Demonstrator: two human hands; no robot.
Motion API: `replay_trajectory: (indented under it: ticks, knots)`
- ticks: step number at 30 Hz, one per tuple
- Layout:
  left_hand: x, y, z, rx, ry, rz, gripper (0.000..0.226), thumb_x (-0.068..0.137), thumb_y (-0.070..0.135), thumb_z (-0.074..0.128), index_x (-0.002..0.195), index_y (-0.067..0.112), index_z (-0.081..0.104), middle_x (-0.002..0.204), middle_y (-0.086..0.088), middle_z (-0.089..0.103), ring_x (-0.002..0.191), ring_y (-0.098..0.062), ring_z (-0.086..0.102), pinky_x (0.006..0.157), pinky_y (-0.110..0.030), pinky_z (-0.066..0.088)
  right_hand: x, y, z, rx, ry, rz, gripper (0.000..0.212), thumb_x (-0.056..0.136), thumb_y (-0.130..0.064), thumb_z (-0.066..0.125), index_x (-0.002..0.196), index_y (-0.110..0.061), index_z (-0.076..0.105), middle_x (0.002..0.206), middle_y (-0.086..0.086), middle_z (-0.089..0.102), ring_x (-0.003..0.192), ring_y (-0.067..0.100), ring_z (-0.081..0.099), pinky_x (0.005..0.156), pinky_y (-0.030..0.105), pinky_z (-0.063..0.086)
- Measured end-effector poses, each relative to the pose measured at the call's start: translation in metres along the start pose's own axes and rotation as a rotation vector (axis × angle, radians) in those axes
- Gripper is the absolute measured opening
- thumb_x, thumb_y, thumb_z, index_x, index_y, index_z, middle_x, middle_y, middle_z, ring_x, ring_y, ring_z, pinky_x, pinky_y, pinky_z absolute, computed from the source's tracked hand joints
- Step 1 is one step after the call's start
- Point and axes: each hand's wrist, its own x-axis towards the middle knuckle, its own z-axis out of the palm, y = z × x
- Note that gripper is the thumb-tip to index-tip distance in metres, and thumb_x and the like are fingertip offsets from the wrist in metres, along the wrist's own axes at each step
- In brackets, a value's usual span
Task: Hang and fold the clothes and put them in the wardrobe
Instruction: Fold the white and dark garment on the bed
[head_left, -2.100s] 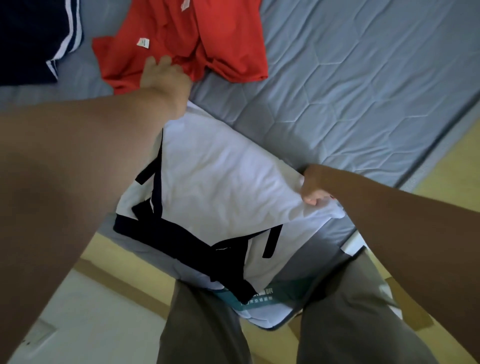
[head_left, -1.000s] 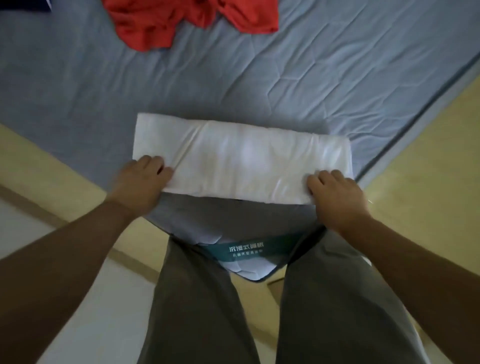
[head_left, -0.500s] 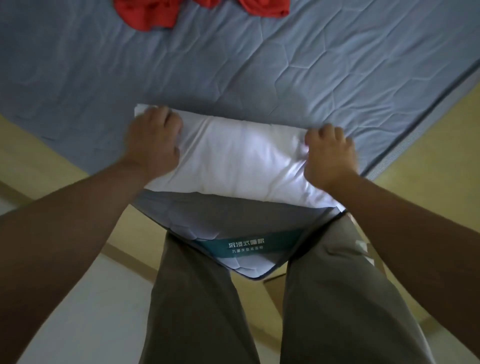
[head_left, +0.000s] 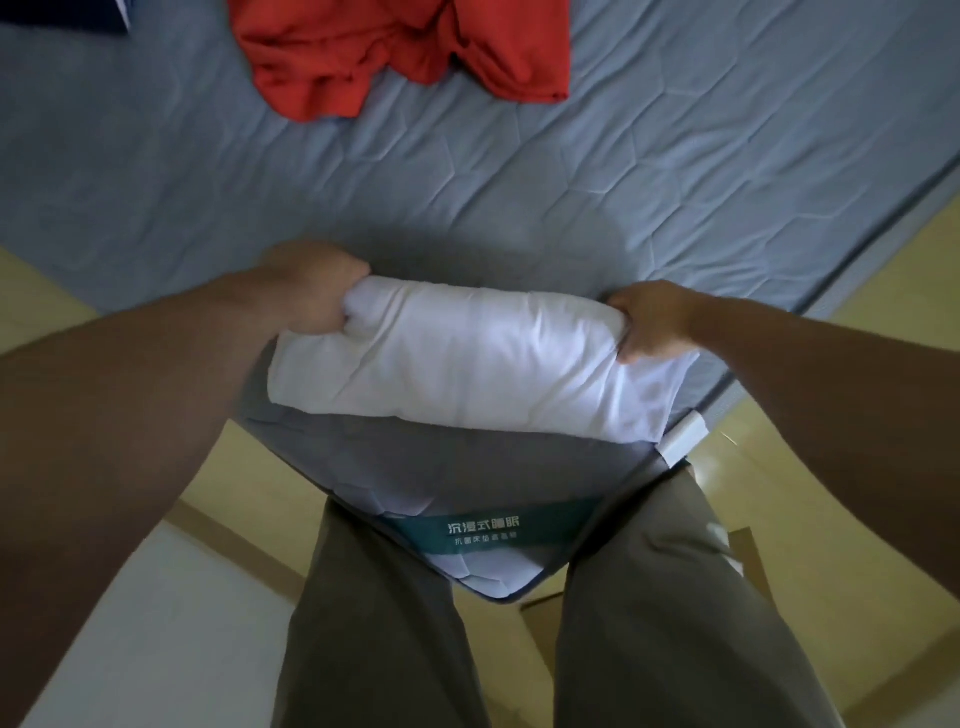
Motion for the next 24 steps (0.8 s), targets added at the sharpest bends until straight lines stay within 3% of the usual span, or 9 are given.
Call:
replay_trajectory:
  ticks: [5, 7, 10, 12, 15, 17, 19, 21, 24]
  knots:
    - [-0.059, -0.014, -0.041, 0.059, 0.465, 0.099, 0.024, 0.056, -0.001, 0.074, 0.072, 0.006, 0.058, 0.066, -0.016, 0.060, 0.055, -0.037, 0.060, 0.051, -0.033, 0.043, -0.038, 0.005, -0.062, 0.071, 0.401, -0.108, 0.024, 0.074, -0.009, 0.067, 0.094, -0.023, 0.069, 0.082, -0.002, 0.063, 0.092, 0.033, 0.064, 0.075, 0.038, 0.051]
    - [-0.076, -0.014, -0.053, 0.135, 0.620, 0.118, 0.020, 0.056, -0.008, 0.067, 0.071, 0.002, 0.059, 0.060, -0.016, 0.054, 0.050, -0.033, 0.055, 0.047, -0.032, 0.040, -0.051, 0.003, -0.078, 0.001, 0.593, -0.147, 0.020, 0.076, -0.011, 0.066, 0.092, -0.023, 0.066, 0.079, -0.001, 0.061, 0.081, 0.033, 0.062, 0.063, 0.034, 0.043]
    - [-0.085, -0.014, -0.049, 0.308, 0.797, 0.117, 0.021, 0.063, -0.008, 0.052, 0.076, 0.005, 0.061, 0.060, -0.012, 0.048, 0.051, -0.029, 0.048, 0.046, -0.032, 0.032, -0.059, 0.002, -0.079, -0.209, 0.894, -0.252, 0.025, 0.075, -0.004, 0.070, 0.098, -0.013, 0.068, 0.083, 0.009, 0.064, 0.075, 0.036, 0.061, 0.058, 0.033, 0.036]
    - [-0.077, -0.012, -0.032, 0.352, 0.830, 0.090, 0.024, 0.066, -0.009, 0.053, 0.079, 0.009, 0.062, 0.063, -0.010, 0.048, 0.054, -0.028, 0.048, 0.048, -0.033, 0.032, -0.052, 0.004, -0.065, -0.296, 0.954, -0.285, 0.028, 0.069, 0.003, 0.072, 0.094, -0.009, 0.070, 0.077, 0.011, 0.062, 0.068, 0.035, 0.060, 0.054, 0.033, 0.039]
    - [-0.047, 0.008, 0.010, 0.333, 0.686, 0.086, 0.020, 0.074, -0.005, 0.063, 0.089, 0.008, 0.068, 0.076, -0.013, 0.060, 0.066, -0.031, 0.058, 0.056, -0.037, 0.042, -0.021, 0.008, -0.028, -0.355, 0.830, -0.247, 0.035, 0.069, 0.005, 0.071, 0.101, -0.009, 0.069, 0.084, 0.013, 0.063, 0.074, 0.036, 0.060, 0.061, 0.040, 0.051]
    - [-0.028, 0.027, 0.040, 0.305, 0.333, 0.018, 0.032, 0.088, 0.006, 0.061, 0.119, 0.008, 0.062, 0.110, -0.016, 0.063, 0.097, -0.036, 0.060, 0.078, -0.046, 0.046, 0.001, 0.010, 0.003, -0.380, 0.532, -0.122, 0.043, 0.083, -0.007, 0.065, 0.124, -0.018, 0.059, 0.114, 0.011, 0.060, 0.104, 0.036, 0.057, 0.082, 0.044, 0.050]
    - [-0.015, 0.044, 0.063, 0.303, 0.069, -0.128, 0.049, 0.094, 0.018, 0.057, 0.140, 0.014, 0.043, 0.135, -0.012, 0.050, 0.120, -0.035, 0.051, 0.096, -0.044, 0.041, 0.017, 0.012, 0.028, -0.372, 0.333, -0.021, 0.055, 0.087, -0.018, 0.063, 0.137, -0.026, 0.043, 0.133, 0.008, 0.049, 0.123, 0.031, 0.048, 0.093, 0.044, 0.043]
    - [-0.009, 0.058, 0.070, 0.262, 0.026, -0.211, 0.064, 0.086, 0.023, 0.067, 0.142, 0.017, 0.037, 0.139, -0.010, 0.046, 0.124, -0.031, 0.048, 0.098, -0.042, 0.040, 0.027, 0.013, 0.039, -0.312, 0.319, 0.024, 0.055, 0.083, -0.026, 0.065, 0.133, -0.028, 0.042, 0.132, 0.006, 0.047, 0.123, 0.029, 0.047, 0.095, 0.045, 0.041]
    - [-0.008, 0.070, 0.061, 0.213, -0.013, -0.313, 0.071, 0.079, 0.032, 0.071, 0.141, 0.017, 0.039, 0.136, -0.008, 0.050, 0.125, -0.028, 0.048, 0.100, -0.043, 0.038, 0.028, 0.016, 0.037, -0.022, 0.376, 0.064, 0.025, 0.088, -0.033, 0.056, 0.113, -0.031, 0.055, 0.120, 0.001, 0.053, 0.113, 0.028, 0.052, 0.095, 0.045, 0.040]
